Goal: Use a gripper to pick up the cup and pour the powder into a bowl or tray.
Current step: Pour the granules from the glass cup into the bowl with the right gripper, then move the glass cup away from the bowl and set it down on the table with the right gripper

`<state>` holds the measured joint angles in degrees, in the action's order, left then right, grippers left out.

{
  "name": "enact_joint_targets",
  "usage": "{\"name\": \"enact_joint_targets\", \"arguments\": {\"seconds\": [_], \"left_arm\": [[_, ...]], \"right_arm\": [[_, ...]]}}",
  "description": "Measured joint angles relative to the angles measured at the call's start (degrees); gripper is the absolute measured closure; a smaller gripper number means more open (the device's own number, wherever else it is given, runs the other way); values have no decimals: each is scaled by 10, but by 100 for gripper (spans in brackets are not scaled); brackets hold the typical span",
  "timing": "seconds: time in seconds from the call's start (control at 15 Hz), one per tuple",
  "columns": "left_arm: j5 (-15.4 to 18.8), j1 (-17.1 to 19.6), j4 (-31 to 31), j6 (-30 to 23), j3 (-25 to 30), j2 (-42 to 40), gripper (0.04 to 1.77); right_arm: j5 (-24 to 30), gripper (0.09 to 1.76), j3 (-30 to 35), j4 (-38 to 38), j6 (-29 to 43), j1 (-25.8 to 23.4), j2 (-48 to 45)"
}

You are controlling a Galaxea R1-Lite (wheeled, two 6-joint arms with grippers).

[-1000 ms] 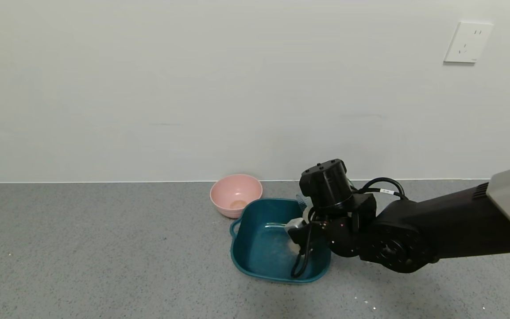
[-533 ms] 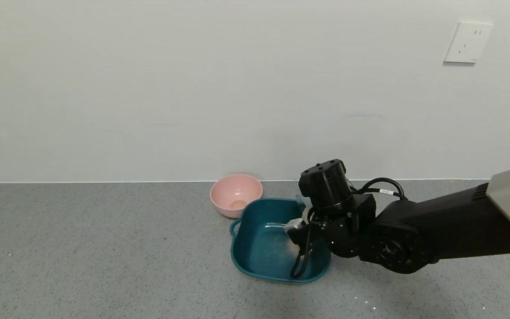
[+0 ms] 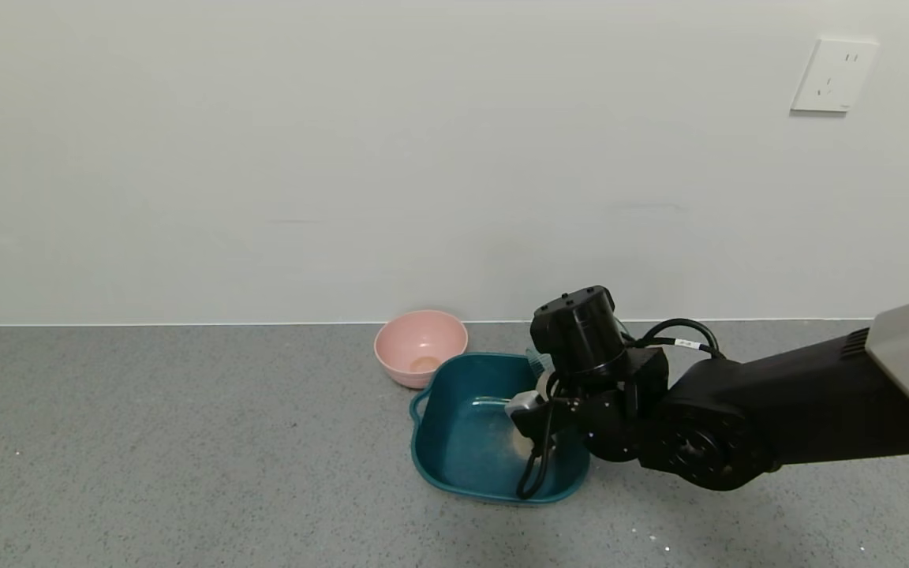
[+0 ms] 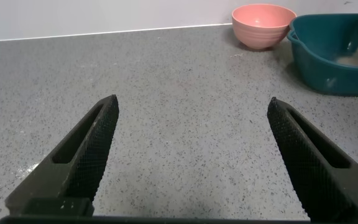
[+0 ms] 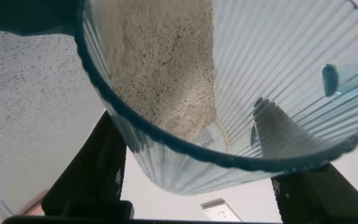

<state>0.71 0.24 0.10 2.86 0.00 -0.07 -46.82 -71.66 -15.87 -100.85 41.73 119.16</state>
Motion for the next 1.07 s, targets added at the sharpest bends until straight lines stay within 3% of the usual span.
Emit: {"name": "enact_joint_targets", "arguments": {"seconds": [0.47, 1.07], "left_arm": [[0, 0, 0, 0, 0, 0, 9], [0, 0, 0, 0, 0, 0, 9]], "right_arm": [[5, 52, 6, -3, 21, -6, -6], [10, 52, 61, 2, 235, -8, -32]]}}
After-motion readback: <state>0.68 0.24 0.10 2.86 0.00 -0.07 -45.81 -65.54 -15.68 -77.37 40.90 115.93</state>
